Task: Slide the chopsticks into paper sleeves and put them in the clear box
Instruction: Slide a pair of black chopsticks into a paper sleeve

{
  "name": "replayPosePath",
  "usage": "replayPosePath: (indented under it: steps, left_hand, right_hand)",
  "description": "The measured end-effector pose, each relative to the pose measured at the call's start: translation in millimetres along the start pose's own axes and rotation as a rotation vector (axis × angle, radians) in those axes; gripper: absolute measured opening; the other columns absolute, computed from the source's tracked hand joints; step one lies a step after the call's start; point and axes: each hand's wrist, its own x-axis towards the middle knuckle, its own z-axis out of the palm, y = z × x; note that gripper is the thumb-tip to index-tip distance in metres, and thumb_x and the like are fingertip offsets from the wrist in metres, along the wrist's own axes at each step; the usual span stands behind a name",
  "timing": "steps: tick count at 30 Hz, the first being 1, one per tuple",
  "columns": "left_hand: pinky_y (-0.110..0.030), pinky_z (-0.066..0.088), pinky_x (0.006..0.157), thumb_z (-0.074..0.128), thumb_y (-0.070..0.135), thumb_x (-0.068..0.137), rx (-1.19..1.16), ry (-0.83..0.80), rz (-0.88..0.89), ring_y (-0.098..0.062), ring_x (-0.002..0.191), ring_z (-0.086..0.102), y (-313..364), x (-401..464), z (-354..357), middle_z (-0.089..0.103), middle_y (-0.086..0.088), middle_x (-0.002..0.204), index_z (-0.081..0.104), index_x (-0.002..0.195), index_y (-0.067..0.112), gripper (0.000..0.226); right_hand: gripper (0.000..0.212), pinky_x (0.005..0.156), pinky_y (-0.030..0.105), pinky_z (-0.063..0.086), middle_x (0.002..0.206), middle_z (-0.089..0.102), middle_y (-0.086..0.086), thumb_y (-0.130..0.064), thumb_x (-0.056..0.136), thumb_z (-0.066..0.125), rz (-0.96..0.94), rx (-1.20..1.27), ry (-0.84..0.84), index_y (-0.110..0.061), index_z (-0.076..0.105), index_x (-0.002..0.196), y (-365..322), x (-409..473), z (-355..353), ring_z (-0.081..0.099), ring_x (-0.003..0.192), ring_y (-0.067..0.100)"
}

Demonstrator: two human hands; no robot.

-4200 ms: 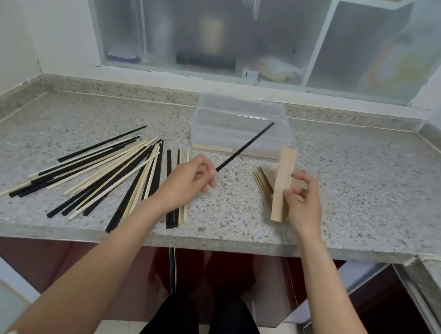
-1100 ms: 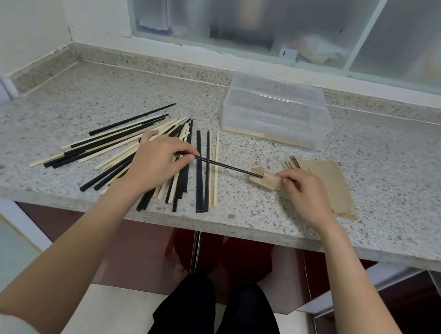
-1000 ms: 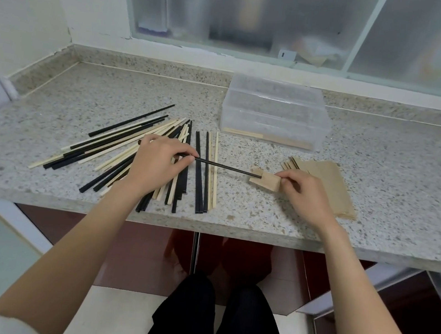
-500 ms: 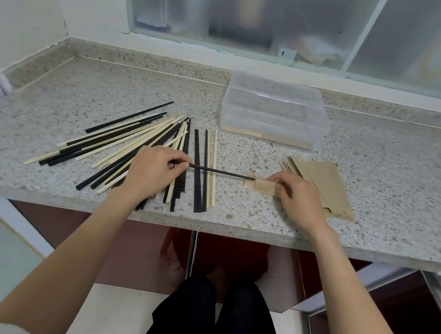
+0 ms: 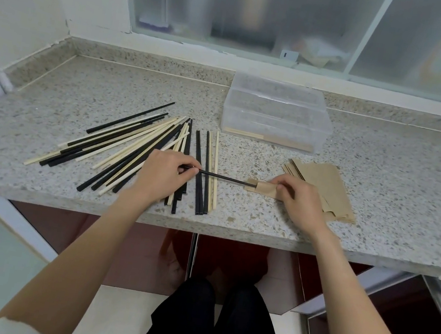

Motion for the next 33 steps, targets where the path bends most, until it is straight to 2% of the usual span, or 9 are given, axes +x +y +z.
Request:
replayPosePath:
  steps: [3, 9, 12, 20, 22, 25, 29, 31, 33]
  left_hand:
    - [-0.044, 0.048, 0.088, 0.061, 0.031, 0.089, -0.004, -0.029, 0.020, -0.007, 0.079, 0.062, 8, 0, 6, 0.071, 0.011, 0.093, 0.072, 0.098, 0.029, 0.015]
    - [-0.045, 0.048, 0.087, 0.062, 0.031, 0.088, -0.076, -0.014, 0.082, -0.007, 0.080, 0.062, 24, -2, 16, 0.071, 0.012, 0.094, 0.071, 0.099, 0.027, 0.015]
    - [-0.043, 0.049, 0.087, 0.064, 0.031, 0.087, -0.106, 0.014, 0.092, -0.008, 0.084, 0.062, 33, -4, 21, 0.070, 0.012, 0.092, 0.070, 0.101, 0.026, 0.016]
    - [-0.028, 0.033, 0.097, 0.058, 0.039, 0.089, 0.016, 0.161, 0.066, 0.000, 0.092, 0.056, 38, -7, 10, 0.066, 0.016, 0.103, 0.061, 0.115, 0.026, 0.029]
    - [-0.018, 0.040, 0.086, 0.059, 0.029, 0.090, -0.114, 0.138, -0.027, 0.003, 0.085, 0.056, 29, -8, 4, 0.067, 0.013, 0.097, 0.065, 0.107, 0.024, 0.019]
    - [-0.006, 0.040, 0.067, 0.062, 0.017, 0.088, -0.470, 0.028, -0.186, 0.005, 0.072, 0.054, 29, -8, 1, 0.063, 0.017, 0.079, 0.069, 0.093, 0.025, 0.011]
    - [-0.013, 0.046, 0.072, 0.066, 0.017, 0.085, -0.563, -0.045, -0.190, -0.005, 0.077, 0.058, 26, -8, 1, 0.068, 0.009, 0.083, 0.071, 0.090, 0.028, 0.013]
    - [-0.011, 0.044, 0.071, 0.066, 0.017, 0.085, -0.519, -0.056, -0.174, -0.006, 0.082, 0.060, 23, -9, 3, 0.069, 0.007, 0.091, 0.069, 0.094, 0.030, 0.015]
    - [-0.009, 0.041, 0.072, 0.065, 0.023, 0.086, -0.284, -0.005, -0.136, 0.000, 0.085, 0.056, 21, -9, 7, 0.067, 0.008, 0.097, 0.064, 0.107, 0.028, 0.021]
  right_hand:
    - [0.017, 0.055, 0.022, 0.039, 0.073, 0.062, -0.015, -0.016, 0.094, 0.054, 0.003, 0.025, -0.049, -0.022, 0.069, 0.099, -8, 2, 4, 0.052, 0.058, 0.004]
    - [0.015, 0.057, 0.008, 0.035, 0.074, 0.062, -0.018, -0.019, 0.094, 0.056, 0.000, 0.095, -0.018, -0.026, 0.069, 0.096, -30, 3, 14, 0.052, 0.063, -0.002]
    - [0.014, 0.057, 0.010, 0.033, 0.065, 0.057, -0.018, -0.017, 0.093, 0.057, -0.009, 0.121, 0.026, -0.024, 0.068, 0.094, -45, 5, 20, 0.050, 0.060, -0.002]
    - [0.015, 0.063, 0.025, 0.044, 0.077, 0.065, -0.008, -0.011, 0.093, 0.055, -0.032, 0.108, 0.179, -0.016, 0.069, 0.099, -49, 8, 12, 0.058, 0.067, 0.011]
    - [0.015, 0.065, 0.032, 0.048, 0.077, 0.066, -0.006, -0.010, 0.093, 0.056, -0.022, 0.102, 0.213, -0.016, 0.069, 0.098, -43, 6, 9, 0.060, 0.068, 0.015]
    - [0.016, 0.067, 0.031, 0.048, 0.084, 0.069, -0.005, -0.009, 0.091, 0.058, -0.024, 0.058, 0.221, -0.016, 0.070, 0.097, -40, 5, 9, 0.059, 0.072, 0.012]
    - [0.017, 0.071, 0.029, 0.048, 0.087, 0.069, -0.006, -0.008, 0.092, 0.057, -0.012, 0.057, 0.216, -0.016, 0.071, 0.098, -39, 3, 6, 0.060, 0.076, 0.013]
    - [0.016, 0.067, 0.026, 0.045, 0.085, 0.069, -0.004, -0.009, 0.092, 0.057, -0.018, 0.036, 0.200, -0.017, 0.071, 0.098, -36, 2, 6, 0.059, 0.072, 0.012]
    - [0.015, 0.059, 0.024, 0.039, 0.080, 0.068, -0.004, -0.011, 0.093, 0.056, -0.005, -0.012, 0.197, -0.017, 0.069, 0.097, -32, 1, 9, 0.054, 0.064, 0.011]
